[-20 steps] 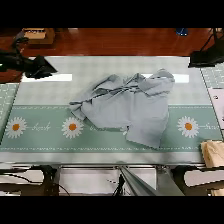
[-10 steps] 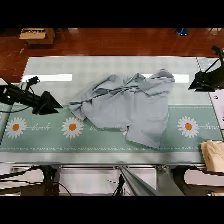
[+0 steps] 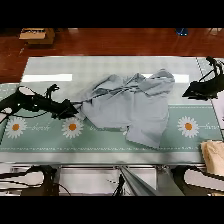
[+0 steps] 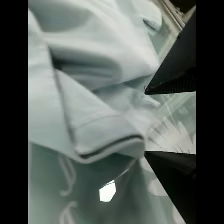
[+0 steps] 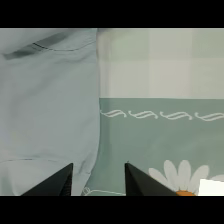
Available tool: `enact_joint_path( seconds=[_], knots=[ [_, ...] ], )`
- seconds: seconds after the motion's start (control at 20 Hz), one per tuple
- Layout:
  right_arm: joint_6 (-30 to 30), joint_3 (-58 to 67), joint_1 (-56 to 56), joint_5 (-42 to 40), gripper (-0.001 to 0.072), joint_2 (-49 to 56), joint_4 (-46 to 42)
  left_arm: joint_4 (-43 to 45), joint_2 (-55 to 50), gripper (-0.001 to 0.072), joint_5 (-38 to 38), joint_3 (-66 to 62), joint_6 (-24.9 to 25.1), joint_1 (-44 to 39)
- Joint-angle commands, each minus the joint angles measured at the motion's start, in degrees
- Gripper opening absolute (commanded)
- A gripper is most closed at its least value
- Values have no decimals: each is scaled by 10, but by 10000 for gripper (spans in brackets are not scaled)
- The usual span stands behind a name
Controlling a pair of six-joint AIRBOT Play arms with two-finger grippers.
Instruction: Fold the shirts.
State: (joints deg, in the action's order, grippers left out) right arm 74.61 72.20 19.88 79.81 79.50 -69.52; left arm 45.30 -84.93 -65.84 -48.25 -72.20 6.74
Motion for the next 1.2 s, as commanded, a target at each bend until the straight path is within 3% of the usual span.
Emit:
enact_joint_path(
  seconds=[0.0,0.15,0.2,0.25,0.35,0.6,0.8,0.9,1.15],
  knots=[
    [-3,-5,0,-2,411,-7,5,-4,-8,437,71,3,1,-18],
    [-3,-5,0,-5,411,-14,13,-4,-18,424,74,3,-3,-21],
    [-3,-5,0,-6,410,-17,18,-4,-24,340,74,3,-15,-21],
    [-3,-5,0,-6,410,-20,23,-4,-30,187,73,3,-21,-21],
    [-3,-5,0,-5,411,-27,23,-3,-38,22,63,3,-20,-21],
    [-3,-5,2,-2,411,-34,-42,-3,-37,19,35,3,9,-12],
    [-3,-10,28,11,411,-34,-28,-3,-12,18,10,-4,43,8],
    [-9,-38,47,26,467,-34,-23,-4,14,18,7,-10,55,15],
    [-47,-181,94,4,543,-34,103,-4,71,18,7,-22,58,16]
  ],
)
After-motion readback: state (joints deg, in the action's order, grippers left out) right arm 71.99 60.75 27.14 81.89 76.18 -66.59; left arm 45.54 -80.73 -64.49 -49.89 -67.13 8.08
